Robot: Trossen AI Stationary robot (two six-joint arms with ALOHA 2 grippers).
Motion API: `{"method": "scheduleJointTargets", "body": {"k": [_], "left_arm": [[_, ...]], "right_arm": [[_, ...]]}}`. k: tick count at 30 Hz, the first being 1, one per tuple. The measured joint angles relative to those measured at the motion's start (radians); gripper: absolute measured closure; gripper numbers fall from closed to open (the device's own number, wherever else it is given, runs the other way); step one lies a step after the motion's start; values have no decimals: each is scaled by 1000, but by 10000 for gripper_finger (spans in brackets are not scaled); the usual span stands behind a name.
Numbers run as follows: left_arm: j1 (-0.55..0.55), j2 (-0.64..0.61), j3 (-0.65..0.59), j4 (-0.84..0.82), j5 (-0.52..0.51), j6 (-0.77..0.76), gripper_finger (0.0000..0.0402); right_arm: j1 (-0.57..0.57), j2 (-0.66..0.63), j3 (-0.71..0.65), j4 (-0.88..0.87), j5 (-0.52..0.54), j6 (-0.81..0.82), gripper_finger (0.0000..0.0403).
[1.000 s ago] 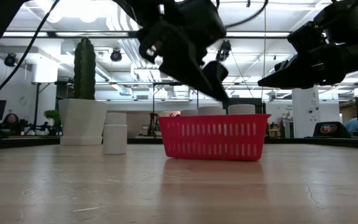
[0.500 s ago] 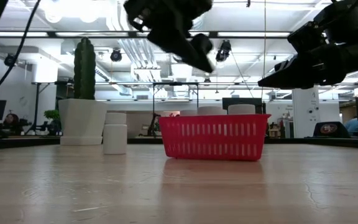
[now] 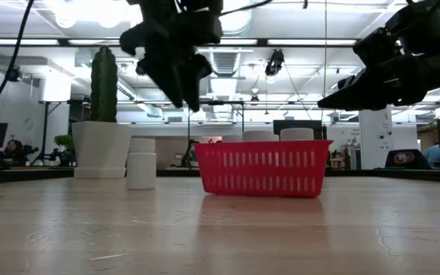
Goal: Pick and place pill bottles into a basket
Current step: Put the white pill bottle into the red bin
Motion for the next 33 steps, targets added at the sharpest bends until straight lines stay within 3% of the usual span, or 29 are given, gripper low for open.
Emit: {"method": "scheduleJointTargets", "body": {"k": [9,33], "left_arm": [[-10,-9,9,-162,-107,-60,160],[-55,-11,-120,-95,-55,-163,160]], "right_arm": [[0,0,-1,1,1,14,394],[0,1,-13,0,2,18,394]]}}
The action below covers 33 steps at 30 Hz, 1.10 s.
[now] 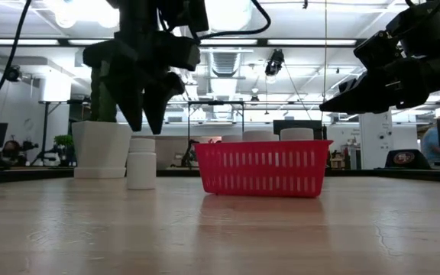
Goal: Pick and place pill bottles into a basket
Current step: Put the white pill bottle into the red bin
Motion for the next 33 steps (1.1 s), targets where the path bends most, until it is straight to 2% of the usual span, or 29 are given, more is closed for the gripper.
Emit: {"method": "scheduleJointTargets", "body": {"k": [13,33], "left_arm": [[1,0,-86,75,0,0,160],[1,1,-138,155,1,-9,160]], "right_arm": [[0,0,0,0,0,8,394],[0,1,0,0,0,18,394]]}}
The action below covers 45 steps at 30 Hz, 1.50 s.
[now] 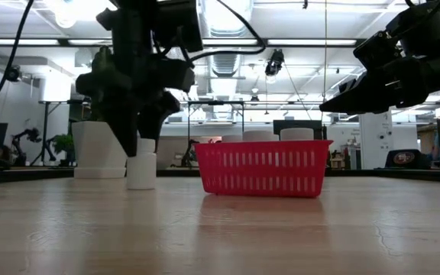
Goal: Pick and place pill bottles into a basket
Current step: Put the white pill bottle into the red bin
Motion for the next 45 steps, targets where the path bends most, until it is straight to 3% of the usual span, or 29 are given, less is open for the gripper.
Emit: {"method": "scheduleJointTargets", "body": {"k": [14,24,34,45], "left_arm": [[1,-9,-22,21,-5,0,160],[2,-111,-31,37,-10,-1,160],[2,-163,-141,160,-11,-9,160],[2,-163,-175,178,-5,-35,160]], "right_arm": [[0,0,0,0,0,-2,394],[0,0,0,0,-1,0,394],[0,-1,-2,-1,-2,4,394],[0,-1,-2,3,-2,9,394]]}}
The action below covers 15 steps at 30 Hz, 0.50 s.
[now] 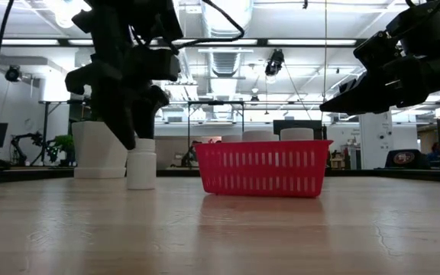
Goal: Pick and place pill bottles into a basket
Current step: Put the white pill bottle into the red bin
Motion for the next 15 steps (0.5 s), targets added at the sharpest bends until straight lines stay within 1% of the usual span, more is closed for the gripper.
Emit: {"method": "scheduleJointTargets", "body": {"k": [6,15], "left_arm": [[0,0,0,28,2,-1,160],[0,12,-1,28,5,-3,160]], "right_arm": [[0,0,0,2,0,0,394],[0,0,0,1,0,0,394]]}}
